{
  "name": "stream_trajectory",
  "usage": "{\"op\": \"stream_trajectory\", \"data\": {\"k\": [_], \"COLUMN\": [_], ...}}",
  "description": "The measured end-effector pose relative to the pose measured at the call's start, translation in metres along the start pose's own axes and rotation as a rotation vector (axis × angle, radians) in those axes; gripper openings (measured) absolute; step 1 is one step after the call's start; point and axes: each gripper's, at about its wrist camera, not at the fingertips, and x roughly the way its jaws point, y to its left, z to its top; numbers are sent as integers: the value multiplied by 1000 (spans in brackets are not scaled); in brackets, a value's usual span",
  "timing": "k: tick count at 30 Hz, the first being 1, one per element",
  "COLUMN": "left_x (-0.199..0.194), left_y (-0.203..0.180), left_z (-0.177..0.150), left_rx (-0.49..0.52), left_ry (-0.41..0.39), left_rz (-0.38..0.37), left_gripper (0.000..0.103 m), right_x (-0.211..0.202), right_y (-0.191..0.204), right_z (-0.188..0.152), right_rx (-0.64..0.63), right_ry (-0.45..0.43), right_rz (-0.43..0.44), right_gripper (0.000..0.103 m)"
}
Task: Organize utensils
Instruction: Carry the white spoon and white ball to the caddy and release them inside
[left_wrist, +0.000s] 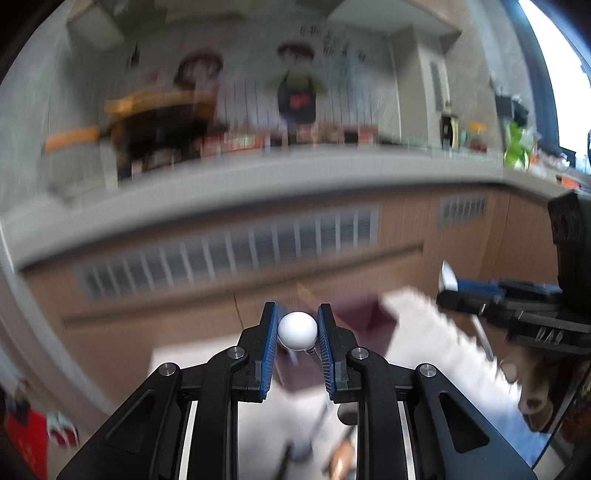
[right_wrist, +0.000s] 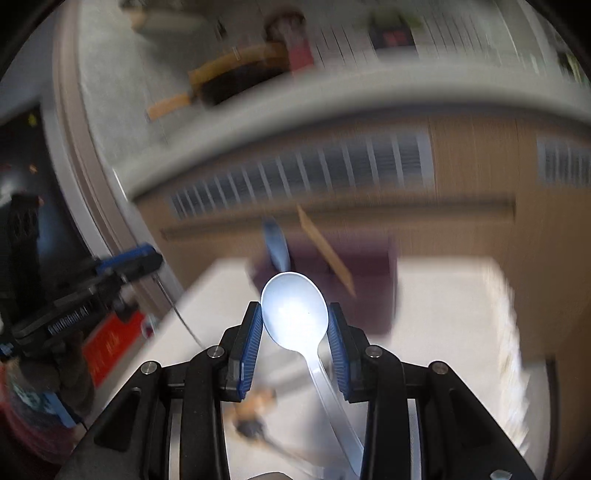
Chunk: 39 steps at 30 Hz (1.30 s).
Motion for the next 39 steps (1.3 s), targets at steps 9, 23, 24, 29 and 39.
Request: {"op": "stream_trajectory", "data": {"k": [9, 23, 24, 29, 39], "left_x": [63, 189, 195, 213, 164], "left_y": [38, 46, 45, 44, 43], "left_z": [55, -5, -8, -19, -17], "left_rx": [-31, -79, -83, -137, -169], "left_ry": [-16, 195, 206, 239, 198], "left_rz": [-14, -86, -94, -175, -115], "left_gripper": [22, 22, 23, 25, 44], "right_x": [13, 166, 172, 189, 129], "right_y": [-5, -70, -73, -86, -78], "right_z": [105, 78, 75, 60, 43], "right_rx": [-65, -15, -12, 13, -31], "right_ry": [-246, -16, -1, 57, 52], "right_rz": [178, 209, 200, 180, 74], "right_gripper": [33, 33, 33, 35, 35]}}
